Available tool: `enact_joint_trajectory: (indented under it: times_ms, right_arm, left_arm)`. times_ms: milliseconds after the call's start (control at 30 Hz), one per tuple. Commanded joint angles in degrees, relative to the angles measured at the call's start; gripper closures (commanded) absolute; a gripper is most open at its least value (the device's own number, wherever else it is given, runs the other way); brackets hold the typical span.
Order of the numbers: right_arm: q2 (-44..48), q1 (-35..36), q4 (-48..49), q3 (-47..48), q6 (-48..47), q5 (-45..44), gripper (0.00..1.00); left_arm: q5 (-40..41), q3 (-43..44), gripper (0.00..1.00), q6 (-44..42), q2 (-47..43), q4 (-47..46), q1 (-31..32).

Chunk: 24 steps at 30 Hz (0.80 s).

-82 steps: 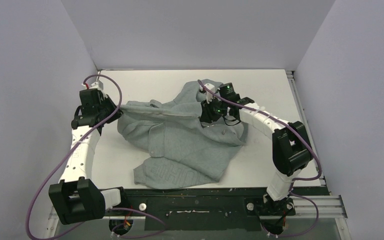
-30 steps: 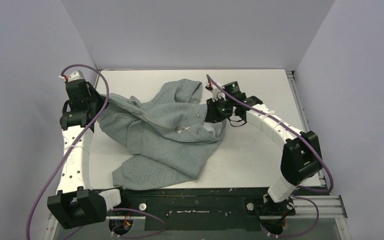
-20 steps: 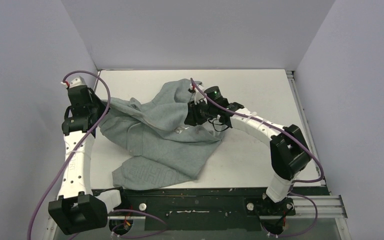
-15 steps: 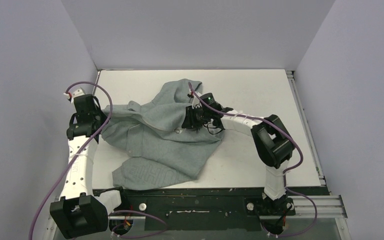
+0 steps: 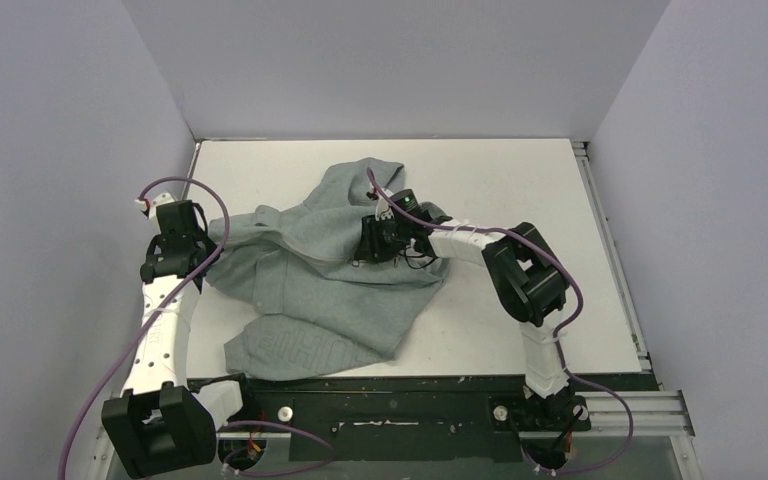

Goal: Zip up the jacket

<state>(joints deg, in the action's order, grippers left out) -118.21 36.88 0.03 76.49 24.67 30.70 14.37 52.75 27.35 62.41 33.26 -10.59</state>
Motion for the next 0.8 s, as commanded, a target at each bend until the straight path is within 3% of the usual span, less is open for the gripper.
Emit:
enact_joint_trajectory:
  times_ms: [0, 267, 500, 600, 767]
  right_arm:
    - [-1.86, 0.72, 0.15, 2.66, -1.39, -2.4, 0.64]
    - [-4.43, 2.93, -5.37, 3.83, -4.56, -5.53, 0.55]
    - [-3.79, 3.7, -1.89, -0.46, -3.83, -4.06, 0.53]
    - [-3.82, 3.87, 0.3, -1.83, -3.45, -2.14, 0.61]
    - [-2.8, 3.93, 4.01, -3.09, -3.4, 0.14, 0.87]
  left_arm:
    - [0.69, -0.27, 1.0, -1.15, -0.81, -2.22, -0.31]
    - [0.4, -0.2, 1.0, -1.3, 0.21, -2.91, -0.33]
    - [0.14, -0.27, 1.0, -1.47, 0.19, -3.0, -0.34]
    - [-0.04, -0.37, 1.0, -1.44, 0.02, -3.02, -0.35]
    - [-0.04, -0.24, 1.0, -1.51, -0.11, -2.89, -0.35]
